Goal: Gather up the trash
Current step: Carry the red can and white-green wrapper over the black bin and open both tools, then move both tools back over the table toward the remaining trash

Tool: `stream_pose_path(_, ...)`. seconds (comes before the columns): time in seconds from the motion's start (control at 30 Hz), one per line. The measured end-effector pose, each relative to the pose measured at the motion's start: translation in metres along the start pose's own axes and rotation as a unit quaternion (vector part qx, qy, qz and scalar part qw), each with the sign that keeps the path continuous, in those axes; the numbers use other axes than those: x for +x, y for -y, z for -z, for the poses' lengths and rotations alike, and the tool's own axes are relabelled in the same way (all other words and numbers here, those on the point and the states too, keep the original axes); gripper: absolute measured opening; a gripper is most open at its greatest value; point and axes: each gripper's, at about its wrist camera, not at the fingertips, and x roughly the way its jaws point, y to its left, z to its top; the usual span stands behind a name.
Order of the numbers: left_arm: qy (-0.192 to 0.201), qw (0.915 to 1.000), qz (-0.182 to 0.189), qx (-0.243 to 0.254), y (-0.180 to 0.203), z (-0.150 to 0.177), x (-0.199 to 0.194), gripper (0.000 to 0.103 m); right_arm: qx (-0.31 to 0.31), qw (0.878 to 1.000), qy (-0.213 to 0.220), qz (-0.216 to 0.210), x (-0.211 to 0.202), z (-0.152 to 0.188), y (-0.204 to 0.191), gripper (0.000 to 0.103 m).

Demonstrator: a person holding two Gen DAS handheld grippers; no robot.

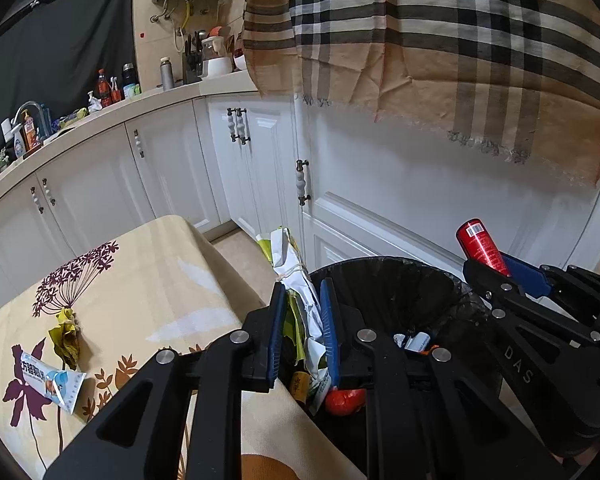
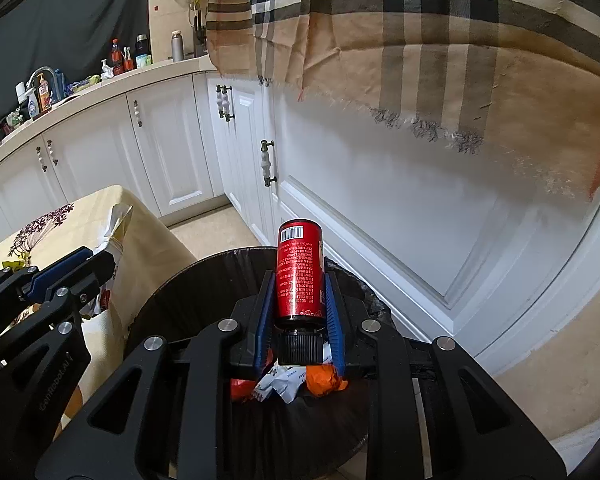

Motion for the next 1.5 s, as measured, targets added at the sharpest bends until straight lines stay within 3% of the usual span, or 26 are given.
stream_pose_path(0.13, -0.010, 0.9999, 0.003, -0.007, -0.002, -0.001, 0.005, 0.022, -0.001, 1.000, -0.004, 0.003, 0.007, 0.000, -0.001, 0.026)
stream_pose_path(0.2, -0.012, 0.9999, 0.001, -0.011, -0.003, -0.002, 0.006, 0.034, -0.001, 1.000, -0.005, 0.004, 0.009, 0.000, -0.002, 0.026)
stream_pose_path(0.27, -0.010, 0.9998, 0.000, -0.017, -0.005, -0.002, 0.006, 0.038, -0.001, 1.000, -0.005, 0.005, 0.009, -0.001, -0.002, 0.026)
stream_pose_path(0.43, -0.013, 0.9998, -0.001, -0.017, -0.006, -0.001, 0.005, 0.039, 0.000, 1.000, -0.001, 0.007, 0.006, -0.002, -0.002, 0.026)
stream_pose_path(0.57, -0.006, 0.9997, -0.009, -0.021, -0.009, -0.002, -0.001, 0.048, -0.001, 1.000, 0.003, 0.007, 0.002, -0.004, -0.003, 0.027)
stream_pose_path(0.67, -0.004, 0.9996, -0.014, -0.025, -0.016, -0.002, -0.007, 0.048, -0.004, 1.000, 0.007, 0.004, -0.002, -0.005, -0.008, 0.028)
stream_pose_path(0.8, -0.001, 0.9991, -0.024, -0.035, -0.030, 0.001, -0.017, 0.052, -0.008, 1.000, 0.011, -0.001, -0.007, -0.006, -0.016, 0.035)
stream_pose_path(1.13, -0.007, 0.9932, -0.090, -0.073, -0.094, 0.026, -0.050, 0.058, -0.045, 0.998, 0.011, -0.052, -0.014, -0.008, -0.073, 0.035)
stream_pose_path(1.5, -0.022, 0.9707, -0.194, -0.140, -0.197, 0.070, -0.094, 0.062, -0.113, 0.983, -0.001, -0.144, -0.017, -0.008, -0.181, 0.036)
